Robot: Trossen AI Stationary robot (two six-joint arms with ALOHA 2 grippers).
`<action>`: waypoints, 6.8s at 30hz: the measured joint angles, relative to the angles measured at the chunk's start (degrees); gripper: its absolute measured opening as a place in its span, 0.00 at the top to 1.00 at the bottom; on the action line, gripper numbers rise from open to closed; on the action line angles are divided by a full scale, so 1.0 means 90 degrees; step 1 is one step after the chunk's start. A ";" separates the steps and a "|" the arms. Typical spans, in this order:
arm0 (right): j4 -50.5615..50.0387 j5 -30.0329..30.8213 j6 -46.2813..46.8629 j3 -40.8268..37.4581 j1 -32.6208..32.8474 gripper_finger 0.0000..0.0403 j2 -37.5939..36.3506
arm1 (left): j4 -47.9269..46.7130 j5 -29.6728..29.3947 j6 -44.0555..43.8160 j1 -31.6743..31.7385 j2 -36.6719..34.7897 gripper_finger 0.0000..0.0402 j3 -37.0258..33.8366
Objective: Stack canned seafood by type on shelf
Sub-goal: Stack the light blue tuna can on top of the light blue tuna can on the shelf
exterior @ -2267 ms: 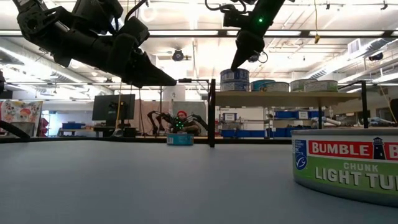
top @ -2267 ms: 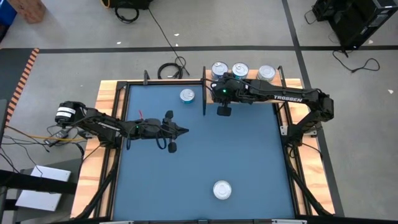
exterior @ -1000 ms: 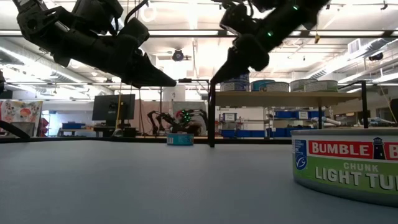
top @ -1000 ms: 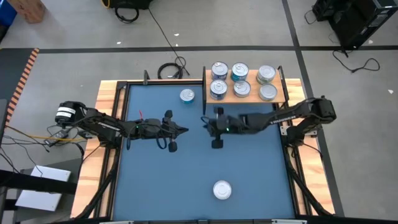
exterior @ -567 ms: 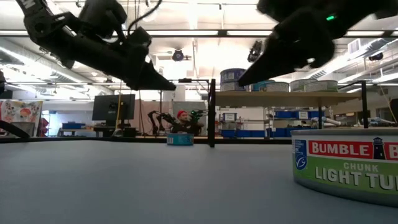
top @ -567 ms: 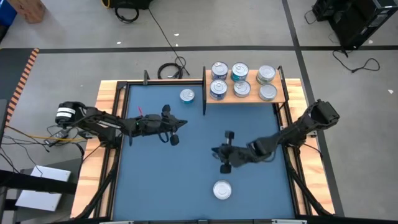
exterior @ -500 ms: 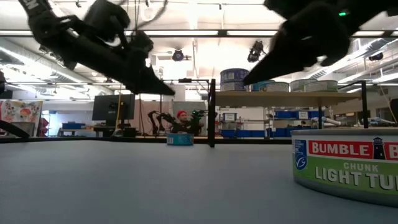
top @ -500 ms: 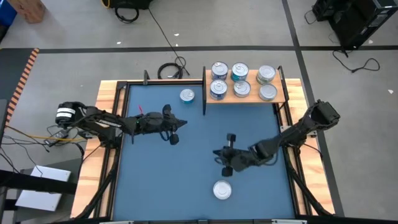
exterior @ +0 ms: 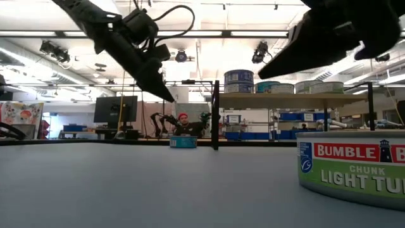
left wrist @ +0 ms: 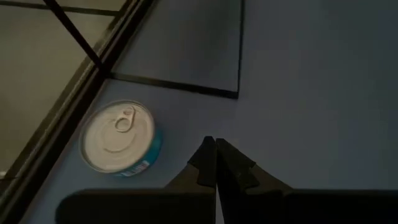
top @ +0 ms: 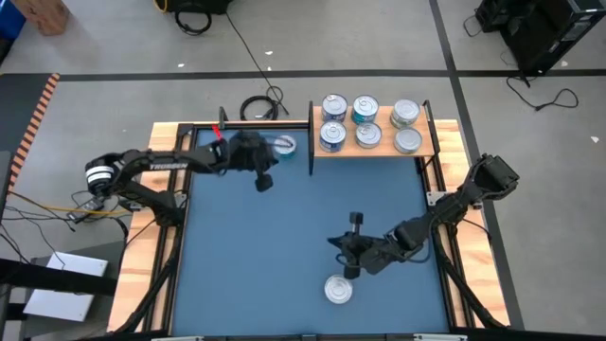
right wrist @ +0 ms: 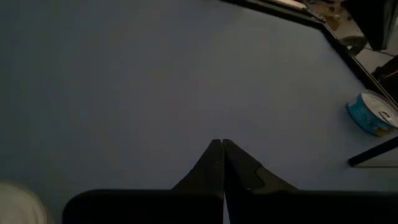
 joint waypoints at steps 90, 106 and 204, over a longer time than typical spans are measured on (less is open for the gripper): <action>-0.1081 -0.0906 -0.1306 0.0000 -0.0499 0.99 -0.1523 | -0.3360 -0.0317 0.2394 0.0795 0.2870 1.00 0.2416; -0.0883 0.0491 -0.2570 0.0000 -0.2007 1.00 -0.1525 | -0.3009 -0.0474 0.1958 0.0350 0.1706 1.00 0.1168; -0.1338 -0.2112 -0.0903 0.0049 -0.1462 0.99 -0.1547 | -0.0233 -0.1192 -0.1201 -0.3740 0.1613 1.00 0.0174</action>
